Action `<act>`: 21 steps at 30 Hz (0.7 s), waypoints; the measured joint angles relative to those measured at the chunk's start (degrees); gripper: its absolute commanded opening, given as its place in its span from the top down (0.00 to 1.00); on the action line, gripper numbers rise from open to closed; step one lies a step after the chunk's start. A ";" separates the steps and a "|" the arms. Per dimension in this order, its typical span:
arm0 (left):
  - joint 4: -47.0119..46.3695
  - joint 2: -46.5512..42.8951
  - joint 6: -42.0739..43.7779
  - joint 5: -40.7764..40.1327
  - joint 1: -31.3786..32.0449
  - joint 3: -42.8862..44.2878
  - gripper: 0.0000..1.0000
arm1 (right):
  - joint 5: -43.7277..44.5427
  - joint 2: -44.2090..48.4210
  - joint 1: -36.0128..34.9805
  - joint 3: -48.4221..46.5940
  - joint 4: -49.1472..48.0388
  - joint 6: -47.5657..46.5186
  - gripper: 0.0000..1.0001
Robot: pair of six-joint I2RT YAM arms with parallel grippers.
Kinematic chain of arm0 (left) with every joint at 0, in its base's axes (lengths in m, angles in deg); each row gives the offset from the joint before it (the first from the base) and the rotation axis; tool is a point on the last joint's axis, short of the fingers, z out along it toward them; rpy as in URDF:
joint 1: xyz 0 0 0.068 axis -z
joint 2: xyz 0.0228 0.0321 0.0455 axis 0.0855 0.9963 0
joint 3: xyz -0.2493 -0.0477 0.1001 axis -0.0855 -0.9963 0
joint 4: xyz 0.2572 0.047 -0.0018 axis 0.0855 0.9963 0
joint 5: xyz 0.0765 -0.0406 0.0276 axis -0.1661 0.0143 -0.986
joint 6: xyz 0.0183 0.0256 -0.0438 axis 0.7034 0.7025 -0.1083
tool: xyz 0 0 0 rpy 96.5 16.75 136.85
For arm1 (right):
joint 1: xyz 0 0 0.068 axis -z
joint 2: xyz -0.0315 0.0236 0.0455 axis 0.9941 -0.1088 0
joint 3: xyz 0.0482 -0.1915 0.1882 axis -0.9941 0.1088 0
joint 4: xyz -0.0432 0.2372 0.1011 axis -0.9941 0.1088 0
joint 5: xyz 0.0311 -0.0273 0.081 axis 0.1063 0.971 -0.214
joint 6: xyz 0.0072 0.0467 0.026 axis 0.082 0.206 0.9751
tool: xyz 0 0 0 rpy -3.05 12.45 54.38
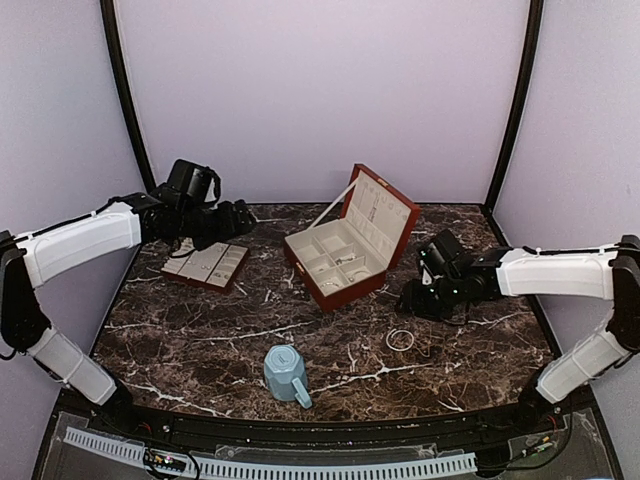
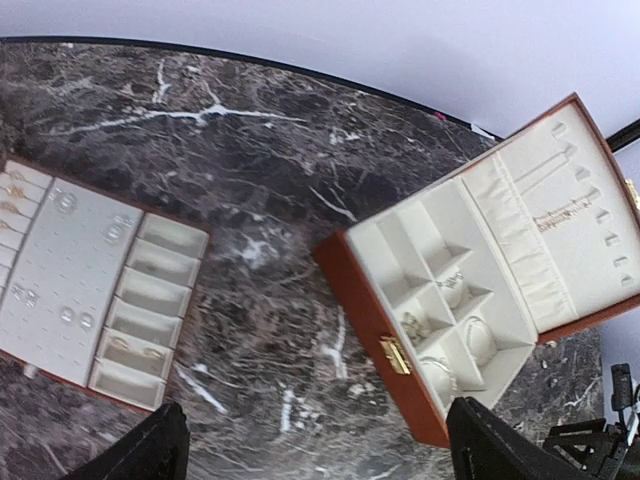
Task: Organize the mixed jewelry
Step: Pick up the bangle from the center of the board.
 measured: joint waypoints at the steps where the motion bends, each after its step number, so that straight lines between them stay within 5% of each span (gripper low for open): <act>1: -0.02 0.11 2.75 1.40 -2.86 -0.04 0.07 | 0.83 -1.05 -0.81 -0.46 0.11 2.12 0.48; 12: -4.68 0.20 22.91 10.91 -20.50 -0.42 0.07 | 10.01 -10.54 -8.35 -10.67 8.72 20.41 0.52; 21: -11.93 -0.07 27.41 8.24 -21.31 -8.39 0.07 | 12.63 -15.47 -10.82 -14.67 16.15 27.69 0.56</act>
